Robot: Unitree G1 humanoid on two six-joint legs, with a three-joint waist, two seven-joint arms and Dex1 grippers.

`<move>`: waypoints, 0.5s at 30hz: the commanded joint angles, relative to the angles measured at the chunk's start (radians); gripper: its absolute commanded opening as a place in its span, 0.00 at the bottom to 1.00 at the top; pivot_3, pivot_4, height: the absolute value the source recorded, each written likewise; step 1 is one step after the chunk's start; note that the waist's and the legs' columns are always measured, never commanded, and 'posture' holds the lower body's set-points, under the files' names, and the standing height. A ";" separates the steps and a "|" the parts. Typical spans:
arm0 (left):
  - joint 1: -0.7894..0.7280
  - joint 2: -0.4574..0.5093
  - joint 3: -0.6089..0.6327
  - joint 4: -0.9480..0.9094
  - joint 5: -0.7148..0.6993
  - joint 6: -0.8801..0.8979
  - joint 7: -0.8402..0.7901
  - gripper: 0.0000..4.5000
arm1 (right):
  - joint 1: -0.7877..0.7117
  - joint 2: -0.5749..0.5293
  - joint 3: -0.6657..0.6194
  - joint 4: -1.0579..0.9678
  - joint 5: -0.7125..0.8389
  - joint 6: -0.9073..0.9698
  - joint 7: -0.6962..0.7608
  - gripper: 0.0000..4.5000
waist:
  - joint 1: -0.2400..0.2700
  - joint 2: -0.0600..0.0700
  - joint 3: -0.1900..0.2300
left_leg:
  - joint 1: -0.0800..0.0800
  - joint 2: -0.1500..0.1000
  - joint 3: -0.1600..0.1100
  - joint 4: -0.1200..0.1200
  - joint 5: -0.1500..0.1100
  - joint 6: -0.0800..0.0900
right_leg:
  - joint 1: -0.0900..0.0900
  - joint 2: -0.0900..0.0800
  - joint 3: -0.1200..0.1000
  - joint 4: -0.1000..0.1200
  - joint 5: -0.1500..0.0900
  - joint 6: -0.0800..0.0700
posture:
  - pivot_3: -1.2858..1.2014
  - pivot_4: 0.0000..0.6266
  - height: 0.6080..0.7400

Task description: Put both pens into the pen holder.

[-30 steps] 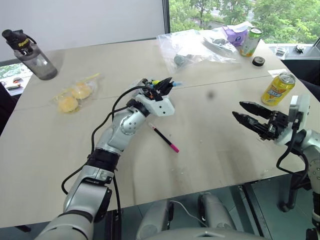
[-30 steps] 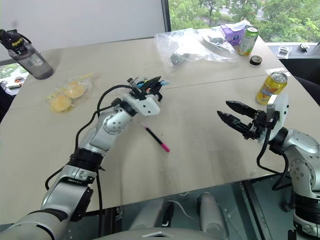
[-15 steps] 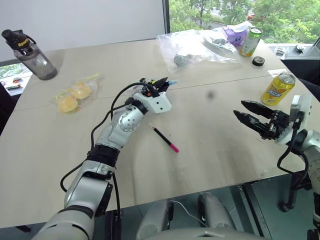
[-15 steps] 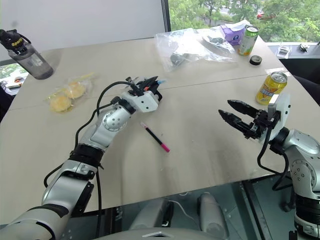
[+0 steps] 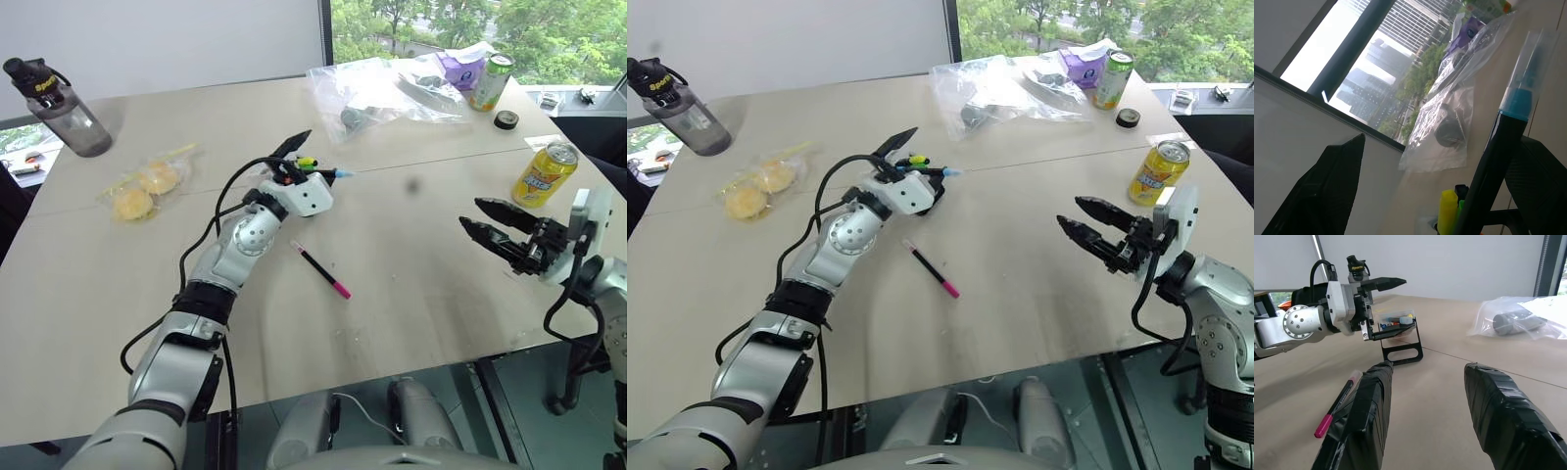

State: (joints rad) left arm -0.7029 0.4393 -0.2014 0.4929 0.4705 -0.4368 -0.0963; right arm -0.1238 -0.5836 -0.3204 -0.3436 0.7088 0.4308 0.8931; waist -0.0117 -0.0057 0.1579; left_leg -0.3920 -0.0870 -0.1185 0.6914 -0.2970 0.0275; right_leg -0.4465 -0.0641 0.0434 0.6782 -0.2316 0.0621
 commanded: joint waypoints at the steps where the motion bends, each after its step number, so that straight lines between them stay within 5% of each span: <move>1: -0.018 -0.018 0.048 -0.022 -0.044 0.037 0.027 0.99 | -0.004 -0.015 -0.016 -0.028 0.009 -0.023 -0.004 0.56 | 0.000 0.000 0.000 | 0.000 0.000 0.000 0.000 0.000 0.000 | 0.000 0.000 0.000 0.000 0.000 0.000 | 0.52 0.24 1.00; 15: 0.004 -0.068 0.103 -0.054 -0.177 0.119 -0.018 0.99 | -0.006 -0.014 -0.004 -0.021 -0.002 -0.035 -0.007 0.56 | 0.000 0.000 0.000 | 0.000 0.000 0.000 0.000 0.000 0.000 | 0.000 0.000 0.000 0.000 0.000 0.000 | 0.52 0.24 1.00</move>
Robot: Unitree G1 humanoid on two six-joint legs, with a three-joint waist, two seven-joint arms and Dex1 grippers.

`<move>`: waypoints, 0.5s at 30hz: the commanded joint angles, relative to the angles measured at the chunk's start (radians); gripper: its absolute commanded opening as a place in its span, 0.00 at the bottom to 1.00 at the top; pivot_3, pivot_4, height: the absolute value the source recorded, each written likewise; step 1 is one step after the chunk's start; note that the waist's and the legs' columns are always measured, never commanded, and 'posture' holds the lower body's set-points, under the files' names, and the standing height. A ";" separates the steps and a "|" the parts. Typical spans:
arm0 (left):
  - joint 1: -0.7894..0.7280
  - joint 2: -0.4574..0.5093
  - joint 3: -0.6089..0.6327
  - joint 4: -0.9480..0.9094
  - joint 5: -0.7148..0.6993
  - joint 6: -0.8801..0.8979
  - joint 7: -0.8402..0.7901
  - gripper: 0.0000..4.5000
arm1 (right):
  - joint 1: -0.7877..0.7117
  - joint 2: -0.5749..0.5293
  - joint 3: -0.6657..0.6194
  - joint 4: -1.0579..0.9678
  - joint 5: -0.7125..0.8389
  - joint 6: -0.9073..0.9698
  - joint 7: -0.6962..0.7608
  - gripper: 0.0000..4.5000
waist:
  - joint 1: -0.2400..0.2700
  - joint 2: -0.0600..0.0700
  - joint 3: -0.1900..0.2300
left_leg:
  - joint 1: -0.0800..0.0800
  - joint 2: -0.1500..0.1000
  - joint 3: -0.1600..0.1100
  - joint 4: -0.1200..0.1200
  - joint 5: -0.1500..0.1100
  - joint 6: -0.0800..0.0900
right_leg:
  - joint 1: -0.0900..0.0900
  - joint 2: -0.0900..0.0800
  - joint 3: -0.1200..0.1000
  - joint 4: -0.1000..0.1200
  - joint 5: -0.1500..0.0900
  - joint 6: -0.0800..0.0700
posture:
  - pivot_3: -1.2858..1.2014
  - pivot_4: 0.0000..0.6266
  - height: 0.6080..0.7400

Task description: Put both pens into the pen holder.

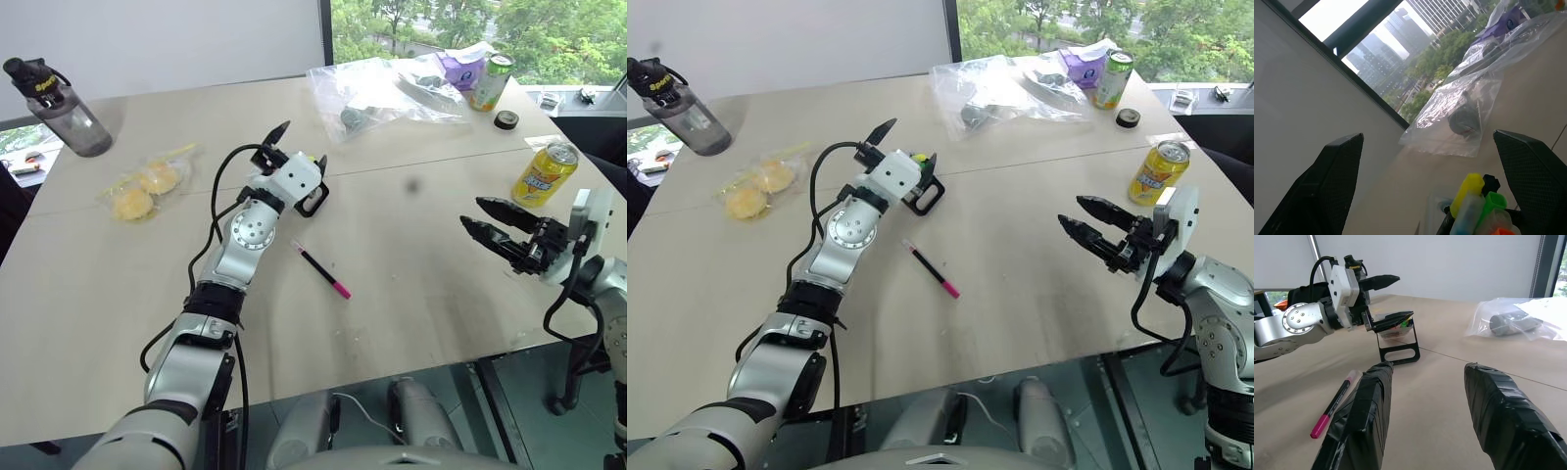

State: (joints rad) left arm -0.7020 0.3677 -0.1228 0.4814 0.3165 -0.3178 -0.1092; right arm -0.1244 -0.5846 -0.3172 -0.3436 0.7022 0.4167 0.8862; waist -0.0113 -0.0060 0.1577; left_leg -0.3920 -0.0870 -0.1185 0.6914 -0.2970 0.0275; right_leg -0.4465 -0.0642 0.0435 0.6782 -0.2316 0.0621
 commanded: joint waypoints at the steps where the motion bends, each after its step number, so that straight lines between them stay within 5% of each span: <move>1: 0.004 0.006 0.023 -0.044 -0.025 -0.004 -0.008 0.99 | -0.005 -0.014 -0.007 -0.022 0.005 -0.020 -0.001 0.56 | 0.000 0.000 0.000 | 0.000 0.000 0.000 0.000 0.000 0.000 | 0.000 0.000 0.000 0.000 0.000 0.000 | 0.52 0.24 1.00; 9: 0.074 0.021 -0.012 -0.256 -0.123 -0.063 -0.178 0.99 | 0.002 -0.024 -0.004 -0.031 0.017 -0.007 0.005 0.56 | 0.000 0.000 0.000 | 0.000 0.000 0.000 0.000 0.000 0.000 | 0.000 0.000 0.000 0.000 0.000 0.000 | 0.52 0.24 1.00; 15: 0.245 0.010 -0.016 -0.603 -0.333 0.249 -0.362 0.99 | 0.029 -0.042 0.019 -0.043 0.014 -0.002 0.025 0.56 | -0.004 0.000 -0.001 | 0.000 0.000 0.000 -0.001 0.000 0.000 | 0.000 0.000 0.001 0.000 0.000 0.000 | 0.52 0.24 1.00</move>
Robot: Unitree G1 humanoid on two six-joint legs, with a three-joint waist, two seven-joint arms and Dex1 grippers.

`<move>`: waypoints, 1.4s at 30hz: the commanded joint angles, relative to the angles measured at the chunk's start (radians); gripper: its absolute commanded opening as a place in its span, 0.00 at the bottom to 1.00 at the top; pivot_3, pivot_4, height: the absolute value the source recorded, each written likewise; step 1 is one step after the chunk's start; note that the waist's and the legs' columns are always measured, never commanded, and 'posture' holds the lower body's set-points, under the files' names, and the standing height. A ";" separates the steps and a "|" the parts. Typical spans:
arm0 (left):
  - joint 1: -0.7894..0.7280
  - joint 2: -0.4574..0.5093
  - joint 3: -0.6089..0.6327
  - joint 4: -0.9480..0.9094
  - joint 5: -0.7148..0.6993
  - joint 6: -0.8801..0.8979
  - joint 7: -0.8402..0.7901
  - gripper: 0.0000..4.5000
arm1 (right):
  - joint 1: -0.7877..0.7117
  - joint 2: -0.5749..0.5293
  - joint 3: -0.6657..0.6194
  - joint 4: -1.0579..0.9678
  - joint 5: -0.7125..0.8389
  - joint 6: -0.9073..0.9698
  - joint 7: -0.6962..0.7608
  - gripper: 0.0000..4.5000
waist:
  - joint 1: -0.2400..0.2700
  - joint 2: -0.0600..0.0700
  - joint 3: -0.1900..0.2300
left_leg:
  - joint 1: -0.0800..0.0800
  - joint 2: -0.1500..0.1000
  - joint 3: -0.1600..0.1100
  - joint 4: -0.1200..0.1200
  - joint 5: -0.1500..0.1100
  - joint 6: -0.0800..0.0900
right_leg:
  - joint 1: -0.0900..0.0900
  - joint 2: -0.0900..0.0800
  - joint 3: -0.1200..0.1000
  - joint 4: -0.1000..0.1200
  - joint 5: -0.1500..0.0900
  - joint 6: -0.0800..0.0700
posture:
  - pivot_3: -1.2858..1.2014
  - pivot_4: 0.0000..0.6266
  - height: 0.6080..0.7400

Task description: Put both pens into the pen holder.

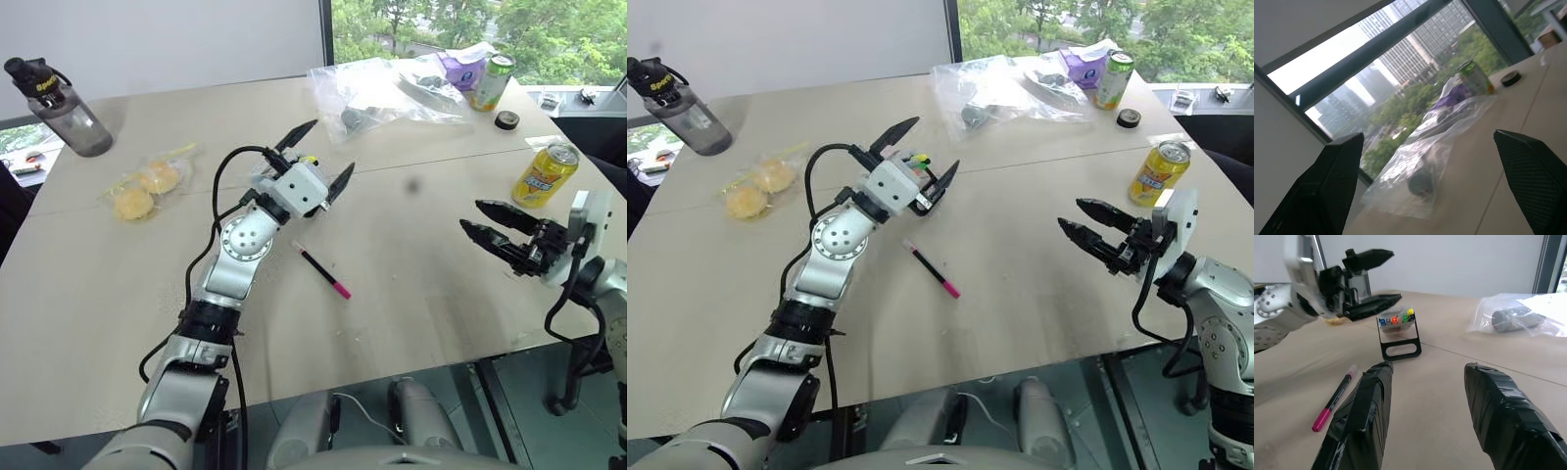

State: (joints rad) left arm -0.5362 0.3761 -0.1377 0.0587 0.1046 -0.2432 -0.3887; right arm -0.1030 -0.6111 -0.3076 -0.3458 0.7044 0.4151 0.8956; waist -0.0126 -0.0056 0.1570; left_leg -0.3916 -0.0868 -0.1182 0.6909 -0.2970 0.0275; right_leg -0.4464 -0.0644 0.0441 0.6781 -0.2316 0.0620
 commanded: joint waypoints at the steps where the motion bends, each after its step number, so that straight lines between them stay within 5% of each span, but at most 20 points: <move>1: 0.110 0.006 0.000 -0.233 -0.148 0.228 -0.103 0.99 | 0.009 -0.019 0.017 -0.043 0.009 -0.001 0.017 0.56 | -0.005 0.000 0.000 | 0.000 0.000 0.000 -0.001 0.000 0.000 | 0.000 0.000 0.001 0.000 0.000 0.000 | 0.52 0.24 1.00; 6: 0.229 0.036 0.069 -0.446 -0.376 0.547 -0.168 0.99 | 0.007 -0.029 0.074 -0.052 -0.022 0.003 0.014 0.56 | -0.001 0.000 0.000 | 0.001 0.001 0.001 -0.001 0.000 0.000 | 0.000 0.001 0.001 0.000 0.000 0.000 | 0.52 0.24 1.00; 15: 0.388 0.361 0.148 -0.587 -0.593 0.891 -0.408 0.99 | 0.005 -0.013 0.190 0.026 -0.129 -0.072 0.061 0.56 | 0.000 0.000 0.000 | 0.011 0.002 0.002 -0.005 0.000 0.000 | 0.009 0.002 0.001 -0.003 0.000 0.000 | 0.52 0.24 1.00; 23: 0.440 0.307 0.152 -0.719 -0.735 1.113 -0.280 0.99 | 0.036 -0.025 0.194 0.049 -0.112 -0.100 0.144 0.56 | 0.004 0.000 0.000 | 0.013 0.002 -0.003 -0.005 -0.001 0.001 | 0.016 0.001 -0.003 -0.010 0.000 0.000 | 0.52 0.24 1.00; 29: 0.463 0.305 0.174 -0.756 -0.740 1.133 -0.232 0.99 | 0.031 -0.005 0.273 -0.002 -0.159 -0.085 0.122 0.56 | -0.001 0.000 0.000 | 0.014 0.002 -0.002 -0.007 -0.001 0.000 | 0.016 0.001 -0.002 -0.010 0.000 0.000 | 0.52 0.24 1.00; 36: 0.658 0.522 0.442 -0.714 -0.705 0.951 -0.484 0.99 | -0.140 0.120 0.522 -0.020 -0.309 0.022 -0.018 0.56 | -0.002 0.001 0.000 | 0.014 0.005 -0.002 -0.009 0.000 -0.001 | 0.015 0.003 -0.002 -0.010 0.000 -0.002 | 0.52 0.24 1.00; 42: 0.872 0.604 0.692 -0.673 -0.654 0.835 -0.667 0.99 | -0.329 0.208 0.680 0.110 -0.438 0.017 -0.033 0.56 | -0.008 -0.001 0.000 | 0.013 0.004 -0.003 -0.009 0.000 -0.001 | 0.016 0.002 -0.004 -0.016 0.001 -0.002 | 0.52 0.24 1.00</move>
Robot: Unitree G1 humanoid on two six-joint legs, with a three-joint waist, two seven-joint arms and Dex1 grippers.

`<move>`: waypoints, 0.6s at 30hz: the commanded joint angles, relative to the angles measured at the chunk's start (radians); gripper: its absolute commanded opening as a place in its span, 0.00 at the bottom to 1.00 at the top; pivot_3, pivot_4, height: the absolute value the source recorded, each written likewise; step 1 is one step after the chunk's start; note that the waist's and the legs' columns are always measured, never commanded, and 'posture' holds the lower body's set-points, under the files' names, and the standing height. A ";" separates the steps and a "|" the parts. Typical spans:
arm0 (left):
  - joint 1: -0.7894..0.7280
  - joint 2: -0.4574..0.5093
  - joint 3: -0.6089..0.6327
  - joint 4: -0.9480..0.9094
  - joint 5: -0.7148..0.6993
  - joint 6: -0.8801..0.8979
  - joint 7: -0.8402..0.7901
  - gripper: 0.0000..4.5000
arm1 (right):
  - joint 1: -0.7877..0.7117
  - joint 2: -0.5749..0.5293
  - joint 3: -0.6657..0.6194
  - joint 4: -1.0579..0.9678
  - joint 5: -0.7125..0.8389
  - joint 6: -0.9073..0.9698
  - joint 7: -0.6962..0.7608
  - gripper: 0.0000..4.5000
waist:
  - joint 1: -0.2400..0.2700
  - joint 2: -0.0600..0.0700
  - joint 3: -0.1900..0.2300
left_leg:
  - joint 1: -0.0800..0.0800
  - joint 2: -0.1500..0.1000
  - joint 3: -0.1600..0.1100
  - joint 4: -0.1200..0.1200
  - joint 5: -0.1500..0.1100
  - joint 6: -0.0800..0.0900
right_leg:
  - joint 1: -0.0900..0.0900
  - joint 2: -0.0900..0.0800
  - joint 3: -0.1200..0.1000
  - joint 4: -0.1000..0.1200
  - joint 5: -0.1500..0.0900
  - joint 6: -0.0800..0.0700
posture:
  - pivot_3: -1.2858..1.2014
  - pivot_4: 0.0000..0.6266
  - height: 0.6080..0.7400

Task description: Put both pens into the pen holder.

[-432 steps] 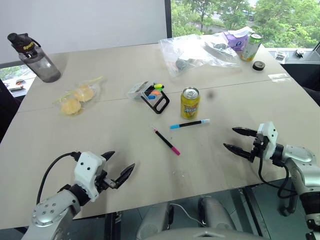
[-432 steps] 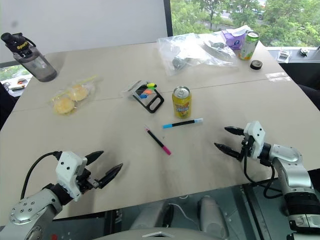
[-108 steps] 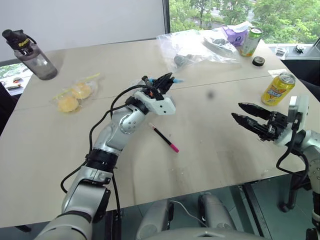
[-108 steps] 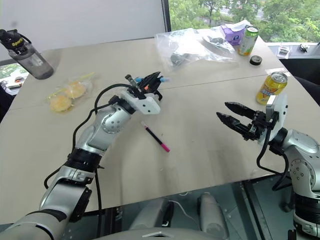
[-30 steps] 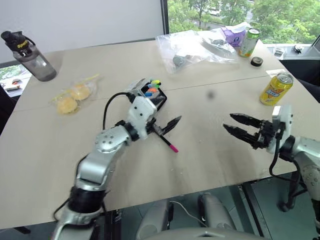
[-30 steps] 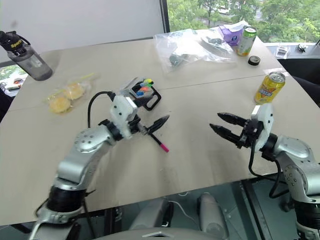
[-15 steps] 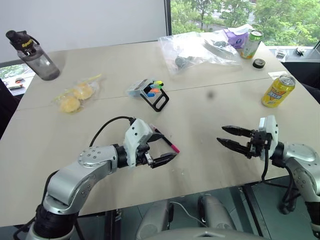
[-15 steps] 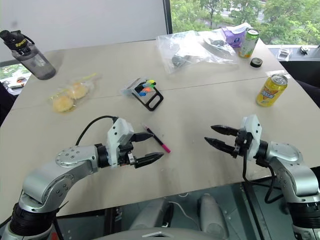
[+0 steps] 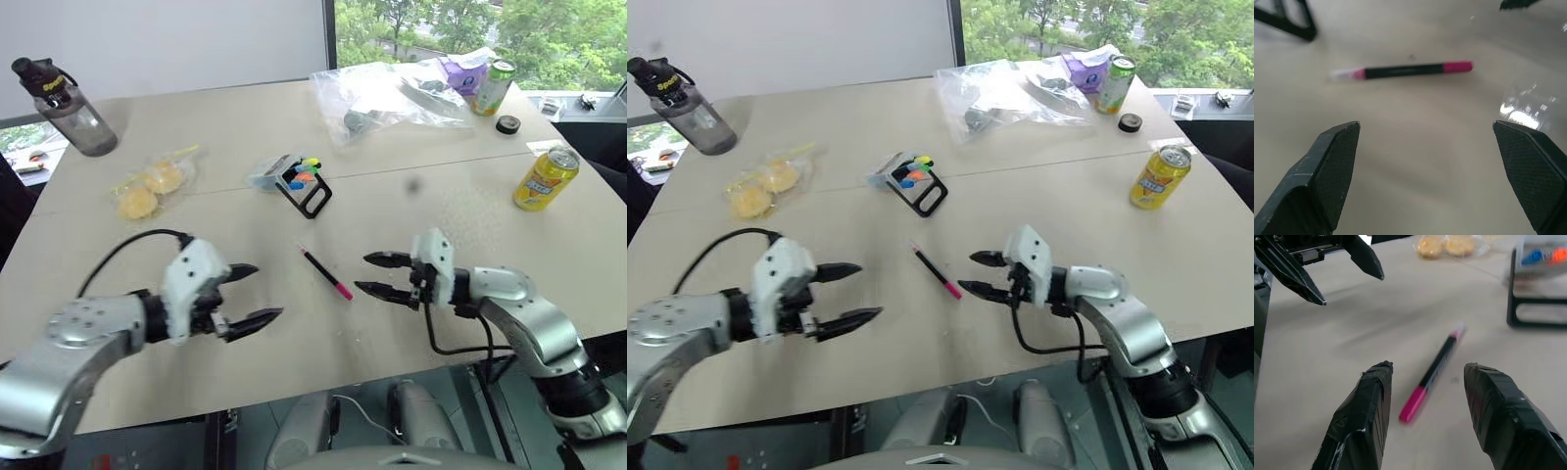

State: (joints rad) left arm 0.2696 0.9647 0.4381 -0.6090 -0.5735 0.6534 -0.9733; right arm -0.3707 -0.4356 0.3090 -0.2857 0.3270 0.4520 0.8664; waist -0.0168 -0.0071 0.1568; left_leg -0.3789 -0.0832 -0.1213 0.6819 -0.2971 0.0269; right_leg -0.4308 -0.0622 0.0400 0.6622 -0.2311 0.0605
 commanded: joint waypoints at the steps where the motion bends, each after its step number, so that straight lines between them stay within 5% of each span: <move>1: 0.097 0.011 0.147 -0.005 0.034 -0.077 -0.093 0.99 | -0.086 0.046 0.093 0.076 -0.085 -0.017 -0.002 0.56 | -0.002 0.000 0.000 | 0.000 0.000 0.001 -0.001 0.000 0.000 | 0.000 0.000 0.001 0.000 0.000 0.000 | 0.52 0.24 1.00; 15: 0.291 -0.118 0.349 -0.106 0.047 -0.142 -0.112 0.99 | -0.248 0.175 0.264 0.255 -0.325 0.193 -0.101 0.56 | 0.000 0.000 0.000 | 0.000 0.000 -0.001 -0.007 0.000 0.000 | -0.001 0.000 -0.001 -0.002 0.000 0.000 | 0.52 0.24 1.00; 18: 0.299 -0.121 0.352 -0.108 0.052 -0.143 -0.107 1.00 | -0.229 0.152 0.280 0.225 -0.324 0.229 -0.078 0.36 | 0.002 0.000 -0.001 | 0.001 0.000 -0.001 -0.007 0.000 0.000 | -0.001 -0.001 -0.002 -0.002 0.000 0.000 | 0.52 0.24 1.00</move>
State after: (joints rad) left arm 0.5638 0.8459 0.7503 -0.6942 -0.5150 0.5204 -1.0851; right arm -0.6176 -0.2596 0.5708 -0.0463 0.0200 0.6413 0.7768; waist -0.0151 -0.0072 0.1562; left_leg -0.3780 -0.0830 -0.1226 0.6751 -0.2971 0.0266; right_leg -0.4318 -0.0627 0.0383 0.6603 -0.2313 0.0601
